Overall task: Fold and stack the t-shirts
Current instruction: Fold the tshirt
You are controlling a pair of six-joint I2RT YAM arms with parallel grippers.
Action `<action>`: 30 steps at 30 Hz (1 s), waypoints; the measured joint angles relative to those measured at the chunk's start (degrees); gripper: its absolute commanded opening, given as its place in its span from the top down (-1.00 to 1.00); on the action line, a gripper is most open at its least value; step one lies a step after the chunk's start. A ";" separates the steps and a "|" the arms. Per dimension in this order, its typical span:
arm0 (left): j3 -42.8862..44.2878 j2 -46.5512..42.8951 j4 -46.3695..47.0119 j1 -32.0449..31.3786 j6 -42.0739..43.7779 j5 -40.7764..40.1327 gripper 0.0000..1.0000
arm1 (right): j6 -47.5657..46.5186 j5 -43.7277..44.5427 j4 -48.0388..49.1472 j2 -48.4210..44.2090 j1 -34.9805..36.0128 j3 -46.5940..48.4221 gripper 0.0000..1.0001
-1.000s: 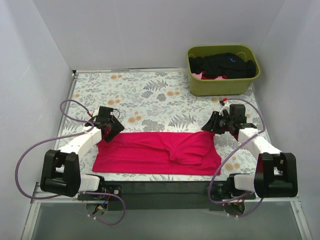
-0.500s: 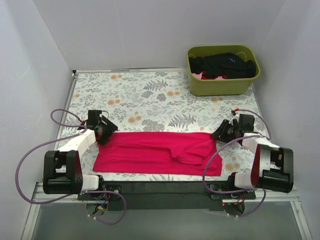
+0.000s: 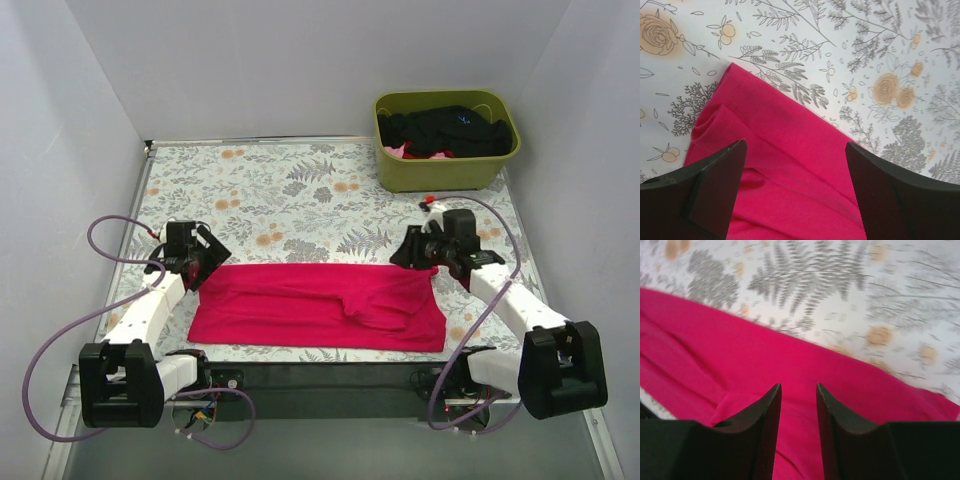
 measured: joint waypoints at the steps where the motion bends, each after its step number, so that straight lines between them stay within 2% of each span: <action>1: 0.00 0.48 -0.31 0.00 0.48 -0.20 -0.49 | -0.87 -0.28 -0.20 0.33 2.80 1.03 0.18; 2: -0.02 0.96 -0.59 0.00 0.90 -0.35 -0.53 | -1.92 -0.74 -0.26 0.98 5.68 2.16 0.10; 8: -0.59 1.03 -1.64 0.00 2.84 -1.95 -0.59 | -7.96 -4.09 0.28 11.47 20.26 12.33 0.01; 16: -2.08 0.59 -2.93 0.00 2.91 -6.05 -0.36 | -12.11 -7.39 3.63 31.67 34.01 28.52 0.01; 23: -2.05 1.88 -5.07 0.00 0.39 -12.02 -0.31 | -13.40 -9.31 4.15 43.85 39.80 38.69 0.00; 27: -2.05 4.37 -5.86 0.00 -0.33 -13.53 -0.31 | -13.97 -9.62 4.50 49.35 41.62 43.78 0.00; 30: -2.03 6.25 -6.43 0.00 -0.46 -13.68 -0.22 | -14.01 -9.64 4.50 51.95 42.42 45.86 0.00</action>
